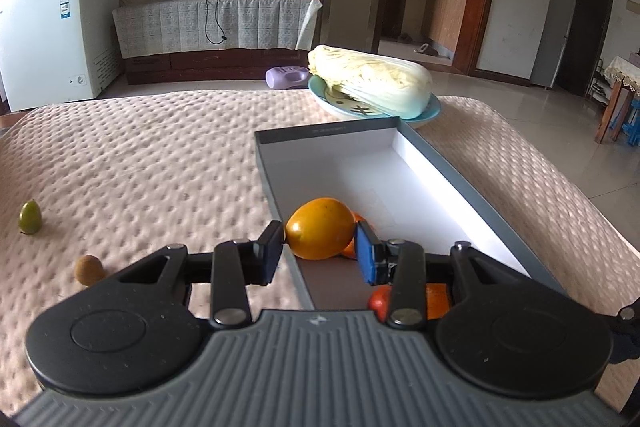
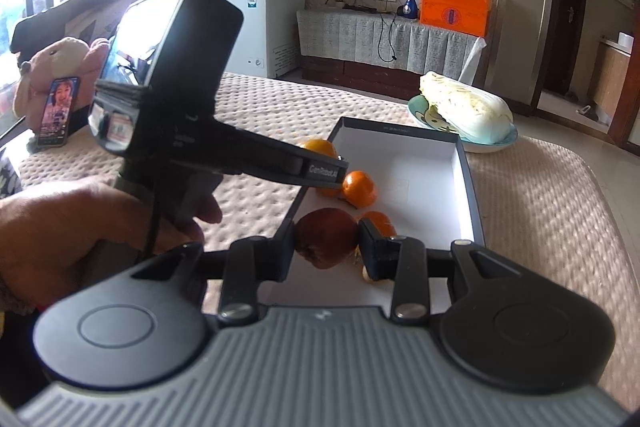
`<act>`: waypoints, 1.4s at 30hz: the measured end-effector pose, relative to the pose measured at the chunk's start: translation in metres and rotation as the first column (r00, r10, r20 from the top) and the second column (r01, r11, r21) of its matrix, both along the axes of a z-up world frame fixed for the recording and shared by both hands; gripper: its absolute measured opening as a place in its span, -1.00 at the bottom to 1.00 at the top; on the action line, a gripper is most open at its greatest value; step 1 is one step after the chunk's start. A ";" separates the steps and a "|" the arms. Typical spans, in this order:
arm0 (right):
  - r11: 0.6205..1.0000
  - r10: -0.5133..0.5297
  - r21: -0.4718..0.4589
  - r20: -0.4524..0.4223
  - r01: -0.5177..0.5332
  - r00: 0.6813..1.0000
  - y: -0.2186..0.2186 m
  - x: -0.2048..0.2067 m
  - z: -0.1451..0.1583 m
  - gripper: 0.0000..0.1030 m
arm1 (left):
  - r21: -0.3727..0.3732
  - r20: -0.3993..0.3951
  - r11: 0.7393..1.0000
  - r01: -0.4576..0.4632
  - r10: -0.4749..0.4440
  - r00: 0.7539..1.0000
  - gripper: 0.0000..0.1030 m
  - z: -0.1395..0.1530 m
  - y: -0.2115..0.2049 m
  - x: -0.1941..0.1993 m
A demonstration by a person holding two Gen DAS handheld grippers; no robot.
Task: Organize fruits
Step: 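Lower the yellow citrus into the box and open the left tool while right releases apple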
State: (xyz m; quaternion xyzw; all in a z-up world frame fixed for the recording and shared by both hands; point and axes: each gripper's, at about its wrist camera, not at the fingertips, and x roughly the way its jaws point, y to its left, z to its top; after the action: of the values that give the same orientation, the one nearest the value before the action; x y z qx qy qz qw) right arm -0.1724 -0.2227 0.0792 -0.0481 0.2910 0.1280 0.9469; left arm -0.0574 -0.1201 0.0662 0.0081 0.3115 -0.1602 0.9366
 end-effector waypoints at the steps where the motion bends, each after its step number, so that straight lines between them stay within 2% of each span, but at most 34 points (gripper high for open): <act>1: 1.000 -0.002 -0.001 -0.001 0.002 1.000 -0.001 0.000 0.000 -0.28 | -0.002 -0.002 1.000 0.003 -0.003 1.000 -0.13 -0.001 -0.003 0.000; 18: 0.999 -0.036 -0.005 -0.025 0.036 0.999 -0.013 0.002 -0.003 -0.28 | 0.003 -0.021 0.999 0.036 -0.036 0.999 -0.11 -0.009 -0.024 0.007; 34: 0.994 -0.105 0.003 -0.012 0.105 0.994 -0.014 0.017 -0.008 -0.28 | -0.012 0.008 0.999 0.037 -0.037 0.999 -0.10 0.002 -0.009 -0.001; 38: 0.992 -0.128 0.008 -0.017 0.128 0.992 -0.013 0.026 -0.011 -0.27 | -0.014 0.009 1.000 0.024 -0.023 1.000 0.11 0.005 -0.001 -0.002; 42: 0.986 -0.168 0.018 -0.016 0.168 0.986 -0.015 0.036 -0.014 -0.25 | -0.011 0.013 1.000 0.022 -0.022 1.000 0.13 0.007 0.007 -0.003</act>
State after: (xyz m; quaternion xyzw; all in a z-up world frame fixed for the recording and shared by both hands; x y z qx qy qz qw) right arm -0.1367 -0.2382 0.0656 -0.0132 0.2997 0.0510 0.9526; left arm -0.0607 -0.1130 0.0732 0.0075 0.3046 -0.1719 0.9368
